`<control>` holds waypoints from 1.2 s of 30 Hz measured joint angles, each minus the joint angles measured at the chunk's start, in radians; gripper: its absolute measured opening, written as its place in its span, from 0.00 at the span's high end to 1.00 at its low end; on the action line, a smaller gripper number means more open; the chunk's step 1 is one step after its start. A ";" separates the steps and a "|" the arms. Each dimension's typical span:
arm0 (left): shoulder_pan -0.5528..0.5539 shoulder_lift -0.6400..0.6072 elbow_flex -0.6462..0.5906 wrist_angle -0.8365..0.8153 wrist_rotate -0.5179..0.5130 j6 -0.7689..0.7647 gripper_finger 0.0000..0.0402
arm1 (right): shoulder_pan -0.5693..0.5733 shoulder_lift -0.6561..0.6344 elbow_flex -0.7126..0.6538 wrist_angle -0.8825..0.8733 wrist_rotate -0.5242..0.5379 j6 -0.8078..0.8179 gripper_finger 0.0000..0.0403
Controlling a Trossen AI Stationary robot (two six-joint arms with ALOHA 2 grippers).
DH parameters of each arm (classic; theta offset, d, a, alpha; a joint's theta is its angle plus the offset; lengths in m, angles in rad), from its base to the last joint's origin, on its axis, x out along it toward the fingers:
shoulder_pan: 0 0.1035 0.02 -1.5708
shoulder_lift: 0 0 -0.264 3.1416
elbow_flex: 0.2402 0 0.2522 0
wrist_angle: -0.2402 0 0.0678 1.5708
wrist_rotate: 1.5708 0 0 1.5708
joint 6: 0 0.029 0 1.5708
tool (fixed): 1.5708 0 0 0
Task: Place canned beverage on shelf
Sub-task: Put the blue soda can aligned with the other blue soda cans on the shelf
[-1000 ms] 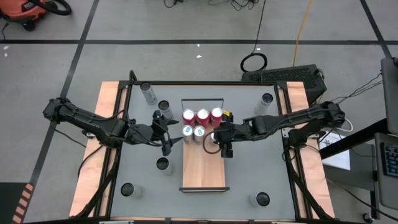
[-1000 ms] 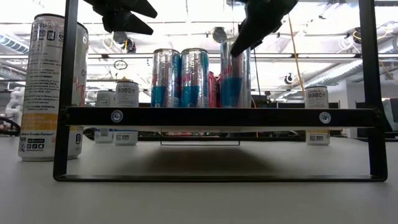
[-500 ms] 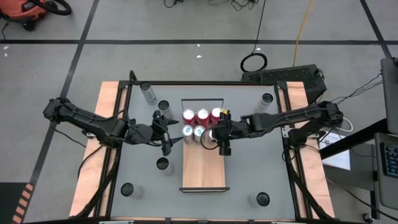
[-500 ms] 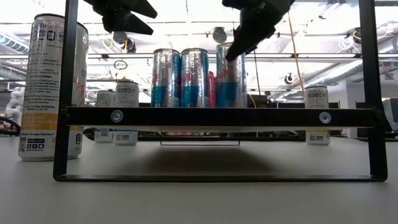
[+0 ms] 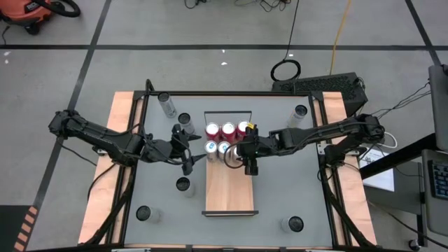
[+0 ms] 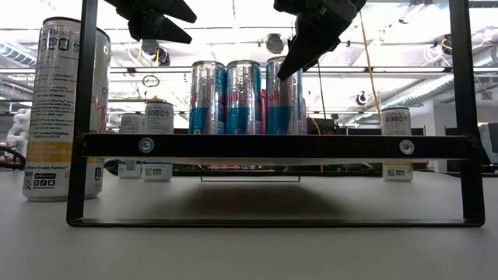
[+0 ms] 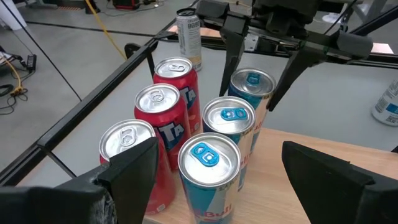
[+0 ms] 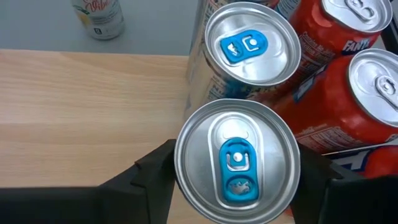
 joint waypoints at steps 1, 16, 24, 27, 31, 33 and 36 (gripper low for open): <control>0.000 0.000 0.000 0.000 0.000 0.000 0.16 | 0.000 0.000 0.000 0.000 0.001 0.000 0.46; 0.000 0.000 0.000 0.000 0.006 -0.004 0.16 | 0.000 -0.001 0.000 0.060 0.028 -0.019 0.34; 0.000 0.000 0.000 0.000 0.006 -0.006 0.16 | 0.000 -0.003 0.003 0.054 0.027 -0.023 0.32; 0.000 0.000 0.000 0.000 0.006 -0.006 0.16 | 0.000 -0.004 0.039 0.037 0.027 -0.022 0.32; 0.000 0.000 0.000 -0.002 0.006 -0.006 0.16 | 0.010 -0.004 0.113 -0.054 0.034 -0.024 0.32; 0.000 0.000 0.000 -0.004 0.006 -0.006 0.16 | 0.021 -0.005 0.137 -0.098 0.076 -0.029 0.32; 0.000 0.000 0.000 -0.012 0.006 -0.006 0.16 | 0.050 -0.017 0.146 -0.153 0.133 -0.030 0.32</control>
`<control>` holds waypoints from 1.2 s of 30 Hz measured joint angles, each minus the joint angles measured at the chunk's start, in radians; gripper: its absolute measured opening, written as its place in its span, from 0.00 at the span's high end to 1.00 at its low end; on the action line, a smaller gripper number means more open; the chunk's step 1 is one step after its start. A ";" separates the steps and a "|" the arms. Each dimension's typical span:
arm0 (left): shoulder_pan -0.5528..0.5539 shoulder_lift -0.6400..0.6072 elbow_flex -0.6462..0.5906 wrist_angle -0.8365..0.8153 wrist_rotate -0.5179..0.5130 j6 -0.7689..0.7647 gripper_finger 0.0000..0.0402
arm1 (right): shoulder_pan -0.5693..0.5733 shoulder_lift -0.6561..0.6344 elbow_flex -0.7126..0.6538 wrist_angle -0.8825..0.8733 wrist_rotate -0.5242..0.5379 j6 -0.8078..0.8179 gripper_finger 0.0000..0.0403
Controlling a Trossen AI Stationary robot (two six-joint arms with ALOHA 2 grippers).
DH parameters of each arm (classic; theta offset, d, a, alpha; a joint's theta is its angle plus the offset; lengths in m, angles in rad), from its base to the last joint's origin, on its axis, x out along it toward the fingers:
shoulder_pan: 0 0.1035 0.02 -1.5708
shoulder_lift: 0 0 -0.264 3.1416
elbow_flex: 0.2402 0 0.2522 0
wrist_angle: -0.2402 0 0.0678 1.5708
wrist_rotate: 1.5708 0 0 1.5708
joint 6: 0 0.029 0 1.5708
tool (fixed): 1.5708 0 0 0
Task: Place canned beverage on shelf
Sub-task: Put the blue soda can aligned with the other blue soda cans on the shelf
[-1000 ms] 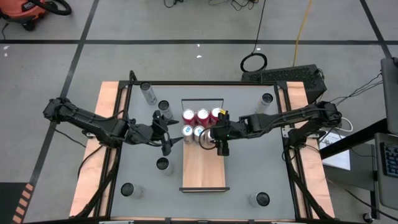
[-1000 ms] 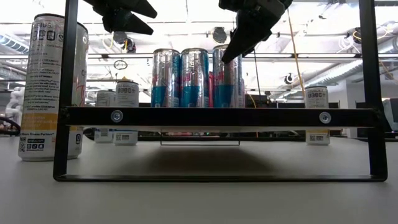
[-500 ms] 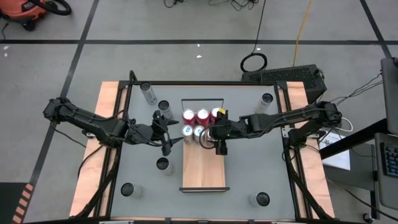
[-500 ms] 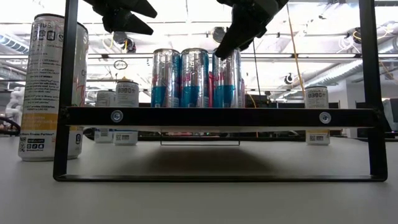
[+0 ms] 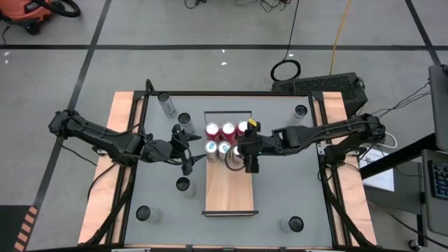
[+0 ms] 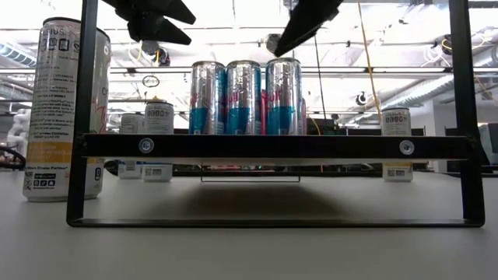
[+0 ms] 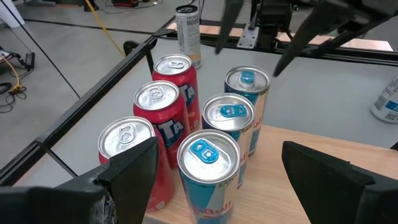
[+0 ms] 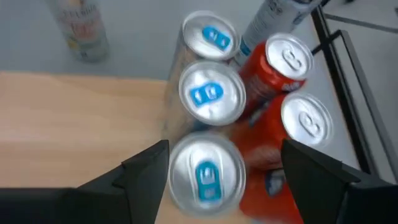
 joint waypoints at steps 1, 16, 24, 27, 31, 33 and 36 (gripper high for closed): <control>0.000 0.000 0.000 -0.005 0.000 -0.001 0.16 | 0.011 -0.004 -0.004 -0.009 0.005 0.011 0.32; 0.000 0.000 0.000 -0.023 -0.001 0.002 0.16 | 0.188 -0.032 -0.048 -0.142 0.203 0.299 0.34; 0.000 0.011 0.000 -0.019 -0.002 0.001 0.16 | 0.222 -0.028 -0.183 0.050 0.120 0.316 0.53; 0.000 0.011 0.000 -0.016 -0.002 0.001 0.16 | 0.205 -0.028 -0.242 0.143 0.120 0.281 0.63; 0.000 0.011 0.000 -0.016 -0.003 -0.001 0.16 | 0.177 -0.028 -0.292 0.225 0.120 0.249 0.75; 0.000 0.011 0.000 -0.016 -0.003 -0.001 0.16 | 0.163 -0.028 -0.312 0.251 0.119 0.235 0.79; 0.000 0.011 0.000 -0.016 -0.003 -0.001 0.16 | 0.148 -0.028 -0.339 0.285 0.119 0.222 0.84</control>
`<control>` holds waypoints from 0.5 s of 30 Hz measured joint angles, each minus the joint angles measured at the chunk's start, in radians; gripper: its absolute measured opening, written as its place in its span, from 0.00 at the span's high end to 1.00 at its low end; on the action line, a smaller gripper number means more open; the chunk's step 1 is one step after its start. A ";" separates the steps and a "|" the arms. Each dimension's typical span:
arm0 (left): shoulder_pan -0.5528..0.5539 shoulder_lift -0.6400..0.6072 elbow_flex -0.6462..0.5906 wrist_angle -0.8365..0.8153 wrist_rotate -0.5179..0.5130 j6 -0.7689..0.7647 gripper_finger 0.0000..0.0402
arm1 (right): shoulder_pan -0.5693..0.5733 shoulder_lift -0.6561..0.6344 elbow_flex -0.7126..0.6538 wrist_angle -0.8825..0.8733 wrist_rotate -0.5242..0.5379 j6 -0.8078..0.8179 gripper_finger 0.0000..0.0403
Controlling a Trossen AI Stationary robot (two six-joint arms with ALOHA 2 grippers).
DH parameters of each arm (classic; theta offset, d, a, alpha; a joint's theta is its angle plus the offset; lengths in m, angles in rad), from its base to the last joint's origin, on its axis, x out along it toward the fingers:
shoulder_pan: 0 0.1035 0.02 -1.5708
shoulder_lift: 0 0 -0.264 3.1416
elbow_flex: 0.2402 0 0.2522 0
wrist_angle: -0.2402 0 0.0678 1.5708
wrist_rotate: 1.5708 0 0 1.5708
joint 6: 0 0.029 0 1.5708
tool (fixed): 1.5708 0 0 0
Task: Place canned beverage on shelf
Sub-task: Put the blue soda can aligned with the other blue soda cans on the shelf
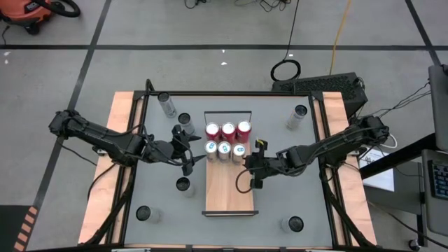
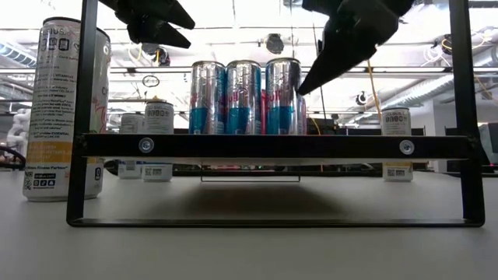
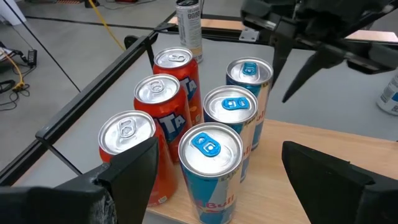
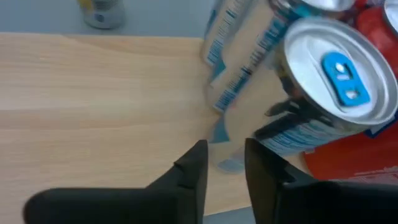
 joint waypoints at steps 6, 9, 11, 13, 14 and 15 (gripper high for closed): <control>0.000 0.000 0.000 0.000 -0.001 0.000 0.16 | -0.015 0.000 -0.012 0.025 -0.027 -0.013 0.89; 0.000 0.000 0.000 0.006 -0.005 0.000 0.16 | -0.023 0.000 -0.012 0.056 -0.072 -0.026 0.89; 0.000 0.000 0.000 0.007 -0.005 0.000 0.16 | -0.027 0.001 -0.012 0.070 -0.078 -0.031 0.89; 0.000 0.000 0.000 0.007 -0.005 0.000 0.16 | -0.030 0.001 -0.012 0.081 -0.078 -0.033 0.89; 0.000 0.000 0.000 0.007 -0.005 0.000 0.16 | -0.032 0.001 -0.012 0.086 -0.079 -0.039 0.89; 0.000 0.000 0.000 0.007 -0.005 0.000 0.16 | -0.033 0.001 -0.012 0.093 -0.079 -0.046 0.89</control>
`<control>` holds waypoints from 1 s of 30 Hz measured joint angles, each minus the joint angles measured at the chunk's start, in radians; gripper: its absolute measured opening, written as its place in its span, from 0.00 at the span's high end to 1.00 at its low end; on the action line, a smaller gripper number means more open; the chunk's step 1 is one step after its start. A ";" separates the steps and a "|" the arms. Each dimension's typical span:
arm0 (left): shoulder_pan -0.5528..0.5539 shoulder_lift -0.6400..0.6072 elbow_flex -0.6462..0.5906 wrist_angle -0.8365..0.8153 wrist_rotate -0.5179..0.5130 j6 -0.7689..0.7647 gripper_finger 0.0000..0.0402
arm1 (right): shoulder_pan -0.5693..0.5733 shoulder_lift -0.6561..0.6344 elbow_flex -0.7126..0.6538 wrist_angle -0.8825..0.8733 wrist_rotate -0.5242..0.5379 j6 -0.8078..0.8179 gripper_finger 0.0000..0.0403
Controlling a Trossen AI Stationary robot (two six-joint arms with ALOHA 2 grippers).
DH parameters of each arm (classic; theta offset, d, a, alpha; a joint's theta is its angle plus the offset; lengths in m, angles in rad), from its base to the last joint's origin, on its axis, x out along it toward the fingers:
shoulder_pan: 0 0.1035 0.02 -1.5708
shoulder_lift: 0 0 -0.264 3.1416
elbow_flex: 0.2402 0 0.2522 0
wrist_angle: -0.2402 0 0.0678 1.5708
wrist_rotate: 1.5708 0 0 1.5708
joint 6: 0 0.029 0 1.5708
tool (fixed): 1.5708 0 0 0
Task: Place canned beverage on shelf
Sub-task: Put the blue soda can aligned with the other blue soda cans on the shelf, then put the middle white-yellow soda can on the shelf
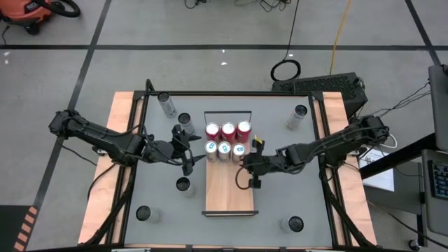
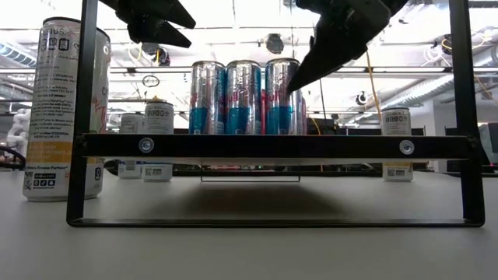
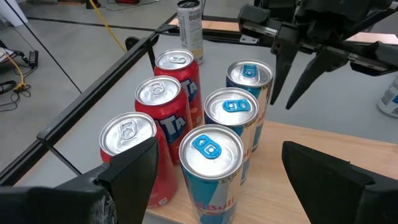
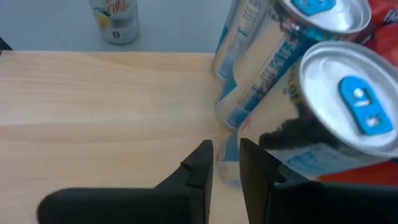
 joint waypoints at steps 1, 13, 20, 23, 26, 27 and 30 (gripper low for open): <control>0.000 0.000 0.000 0.000 0.000 0.000 0.16 | -0.002 0.000 0.000 0.003 0.000 -0.004 0.89; 0.000 0.000 0.000 -0.003 -0.046 0.009 0.16 | 0.013 0.000 0.000 0.023 -0.013 -0.008 0.89; 0.000 0.000 0.000 -0.021 -0.091 -0.110 0.16 | 0.076 -0.020 0.000 0.079 -0.035 -0.062 0.89; 0.000 0.000 0.000 -0.044 -0.126 -0.133 0.16 | 0.092 -0.027 0.000 0.152 0.033 -0.094 0.89; 0.000 -0.007 0.000 -0.112 -0.148 -0.196 0.16 | 0.100 -0.031 0.002 0.229 0.059 -0.152 0.89; 0.000 -0.010 0.000 -0.141 -0.152 -0.240 0.16 | 0.105 -0.031 0.002 0.238 0.057 -0.163 0.89; -0.005 -0.013 0.000 -0.173 -0.155 -0.347 0.16 | 0.117 -0.036 0.002 0.239 0.058 -0.174 0.89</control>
